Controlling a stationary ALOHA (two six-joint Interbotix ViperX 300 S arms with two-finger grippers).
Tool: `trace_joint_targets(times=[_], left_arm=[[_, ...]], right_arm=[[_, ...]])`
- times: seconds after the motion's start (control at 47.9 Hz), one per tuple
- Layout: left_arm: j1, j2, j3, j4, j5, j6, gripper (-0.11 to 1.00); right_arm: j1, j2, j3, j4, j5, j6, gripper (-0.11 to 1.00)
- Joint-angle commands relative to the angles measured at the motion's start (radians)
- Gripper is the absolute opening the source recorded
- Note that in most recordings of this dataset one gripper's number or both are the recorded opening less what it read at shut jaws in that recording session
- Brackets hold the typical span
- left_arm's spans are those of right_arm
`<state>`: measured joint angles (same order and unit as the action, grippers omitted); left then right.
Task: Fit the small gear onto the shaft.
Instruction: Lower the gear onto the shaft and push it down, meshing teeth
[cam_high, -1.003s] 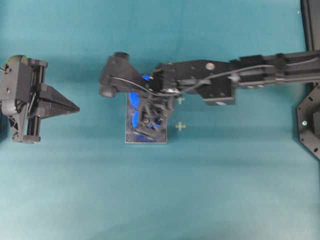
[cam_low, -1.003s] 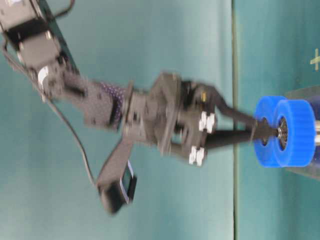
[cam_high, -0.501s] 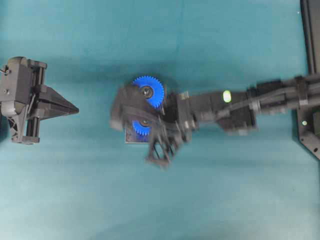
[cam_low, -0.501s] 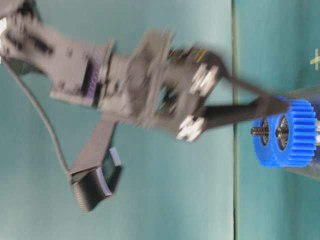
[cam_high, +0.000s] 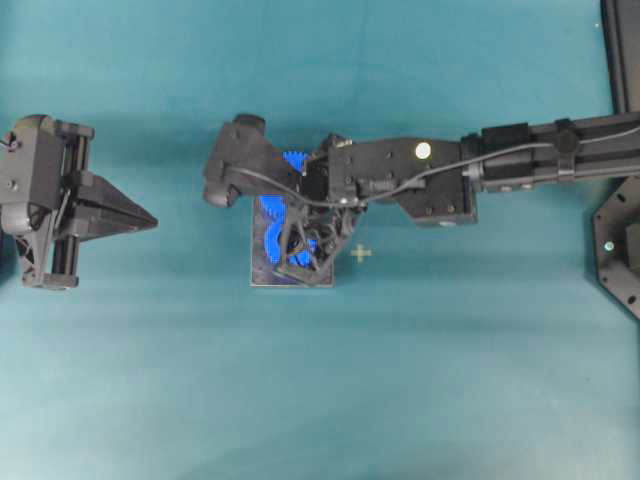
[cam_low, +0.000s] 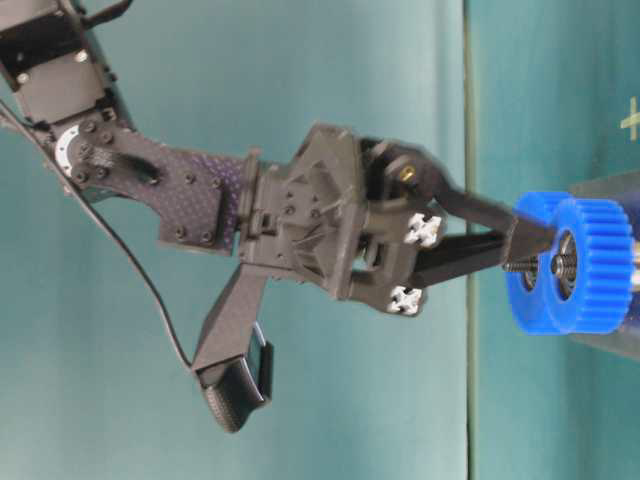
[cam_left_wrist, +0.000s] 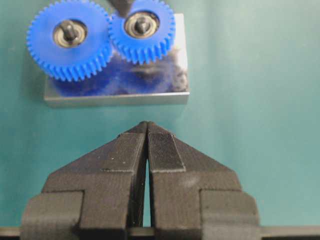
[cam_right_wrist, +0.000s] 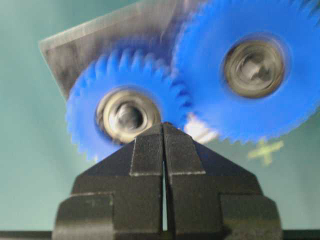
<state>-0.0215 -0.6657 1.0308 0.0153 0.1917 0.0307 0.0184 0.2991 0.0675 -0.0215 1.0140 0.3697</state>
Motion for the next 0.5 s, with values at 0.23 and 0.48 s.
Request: trace_joint_targets(times=[0.23,0.48], left_arm=[[-0.002,-0.008,-0.005,0.002,-0.008,0.000,0.00],[-0.002,-0.008,-0.003,0.003,-0.017,-0.002,0.00]], right_arm=[[0.063,-0.006,-0.075,0.049,-0.014,-0.015,-0.02],[0.025,0.058,-0.172,0.031,-0.021,-0.057,-0.02]])
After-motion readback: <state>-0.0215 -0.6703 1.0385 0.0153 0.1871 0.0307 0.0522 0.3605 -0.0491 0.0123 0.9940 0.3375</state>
